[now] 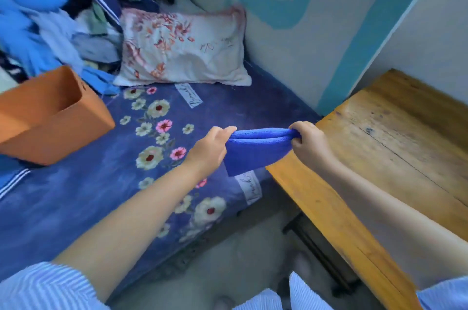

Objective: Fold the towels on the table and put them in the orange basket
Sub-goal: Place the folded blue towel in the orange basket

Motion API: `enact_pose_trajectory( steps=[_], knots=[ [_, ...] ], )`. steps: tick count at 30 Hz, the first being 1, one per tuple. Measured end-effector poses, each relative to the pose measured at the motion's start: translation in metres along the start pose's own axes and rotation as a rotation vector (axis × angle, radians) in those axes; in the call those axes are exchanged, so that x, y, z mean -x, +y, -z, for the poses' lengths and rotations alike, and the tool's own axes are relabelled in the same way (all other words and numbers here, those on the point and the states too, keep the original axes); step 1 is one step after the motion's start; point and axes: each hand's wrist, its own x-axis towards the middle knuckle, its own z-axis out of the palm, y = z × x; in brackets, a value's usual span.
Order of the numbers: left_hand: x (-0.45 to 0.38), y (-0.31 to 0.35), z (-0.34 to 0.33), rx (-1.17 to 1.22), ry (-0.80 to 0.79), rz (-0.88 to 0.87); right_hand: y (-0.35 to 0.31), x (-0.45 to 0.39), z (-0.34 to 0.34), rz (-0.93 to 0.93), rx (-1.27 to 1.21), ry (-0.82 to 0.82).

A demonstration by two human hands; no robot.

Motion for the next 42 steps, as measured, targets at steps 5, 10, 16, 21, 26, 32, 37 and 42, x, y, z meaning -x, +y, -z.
enact_pose_trajectory(
  steps=[5,10,16,21,26,32,37,42],
  knots=[
    [0.083,-0.077,0.046,0.113,0.147,-0.007,-0.086,0.024,-0.046,0.131,-0.088,-0.065],
    [0.152,-0.134,0.084,0.06,0.308,0.095,-0.169,0.043,-0.08,0.276,-0.147,-0.111],
    [0.199,-0.181,0.118,0.045,0.412,0.307,-0.249,0.043,-0.106,0.505,-0.065,-0.195],
    [0.206,-0.224,0.152,-0.234,0.397,0.366,-0.309,0.015,-0.134,0.595,-0.03,-0.212],
    [0.174,-0.268,0.168,-0.343,0.322,0.4,-0.365,-0.027,-0.17,0.664,-0.018,-0.26],
    [0.103,-0.339,0.18,0.115,0.367,0.608,-0.445,-0.114,-0.197,0.747,0.023,-0.381],
    [0.07,-0.38,0.198,0.329,0.343,0.567,-0.484,-0.185,-0.219,0.748,0.019,-0.504],
    [0.042,-0.424,0.21,0.09,0.256,0.689,-0.519,-0.228,-0.258,0.705,-0.022,-0.551]
  ],
)
